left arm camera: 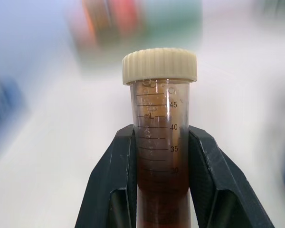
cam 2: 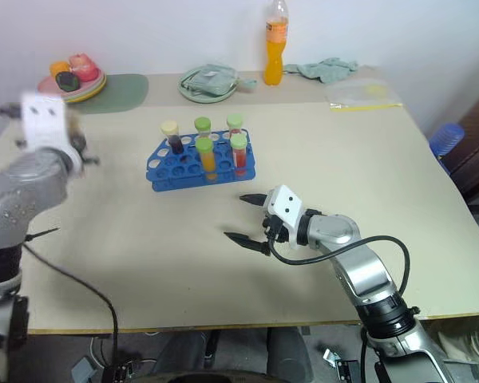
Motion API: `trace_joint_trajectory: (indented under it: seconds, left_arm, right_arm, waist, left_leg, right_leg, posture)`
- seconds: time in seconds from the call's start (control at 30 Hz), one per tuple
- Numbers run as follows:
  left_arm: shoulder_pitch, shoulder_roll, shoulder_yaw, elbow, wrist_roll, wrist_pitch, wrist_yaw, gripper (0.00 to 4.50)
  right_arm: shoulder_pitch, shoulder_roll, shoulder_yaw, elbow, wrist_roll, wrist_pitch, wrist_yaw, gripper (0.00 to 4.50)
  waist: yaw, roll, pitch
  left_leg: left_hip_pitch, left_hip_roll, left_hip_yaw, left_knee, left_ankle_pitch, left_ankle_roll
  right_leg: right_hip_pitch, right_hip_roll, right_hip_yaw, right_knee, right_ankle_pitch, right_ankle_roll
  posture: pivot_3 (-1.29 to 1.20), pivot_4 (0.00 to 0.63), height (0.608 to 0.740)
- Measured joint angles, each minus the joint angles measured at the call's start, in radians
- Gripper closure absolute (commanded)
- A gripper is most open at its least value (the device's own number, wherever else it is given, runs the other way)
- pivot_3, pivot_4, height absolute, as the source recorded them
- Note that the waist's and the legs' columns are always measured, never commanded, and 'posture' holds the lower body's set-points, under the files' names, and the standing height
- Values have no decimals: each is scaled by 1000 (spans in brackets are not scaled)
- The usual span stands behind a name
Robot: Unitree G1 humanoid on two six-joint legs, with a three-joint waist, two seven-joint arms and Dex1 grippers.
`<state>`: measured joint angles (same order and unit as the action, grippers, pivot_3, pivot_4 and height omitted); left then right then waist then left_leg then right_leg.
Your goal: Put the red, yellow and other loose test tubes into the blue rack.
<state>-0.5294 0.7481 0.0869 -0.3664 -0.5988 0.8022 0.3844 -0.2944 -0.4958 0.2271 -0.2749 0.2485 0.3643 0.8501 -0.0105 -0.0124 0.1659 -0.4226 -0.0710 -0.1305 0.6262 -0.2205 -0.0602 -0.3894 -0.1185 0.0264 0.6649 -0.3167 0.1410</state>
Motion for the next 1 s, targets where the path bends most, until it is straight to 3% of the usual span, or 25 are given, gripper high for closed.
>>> trace_joint_trajectory:
  seconds: [0.1,0.27,0.63,1.0]
  left_arm:
    - [118,-112,-120,-41,176,-333,-147,3416]
    - [178,-291,-260,135,390,-591,-223,3416]
    - [99,-501,-245,463,547,-818,-302,3416]
    - [45,-577,-186,666,593,-1012,-343,3416]
  right_arm:
    - [-16,24,15,3,-4,-1,-7,0]
    - [-17,48,31,9,-12,-1,-24,0]
    - [-13,55,30,13,-29,-3,-66,0]
    - [-2,68,30,13,-29,-2,-82,0]
  waist:
    - [9,0,0]
    - [1,-1,0]
    - [-3,-1,0]
    - [-3,-1,0]
  left_leg:
    - [0,0,0,1,0,1]
    - [-1,0,-1,2,-3,6]
    - [-1,0,-3,3,-3,6]
    - [-1,-1,-4,3,-3,6]
  right_leg:
    - [1,0,0,-1,0,0]
    - [0,0,-1,0,0,0]
    - [0,1,-2,2,0,1]
    - [1,1,-2,2,0,1]
  posture:
    - [0,150,740]
    - [0,150,740]
    - [0,150,740]
    - [0,150,740]
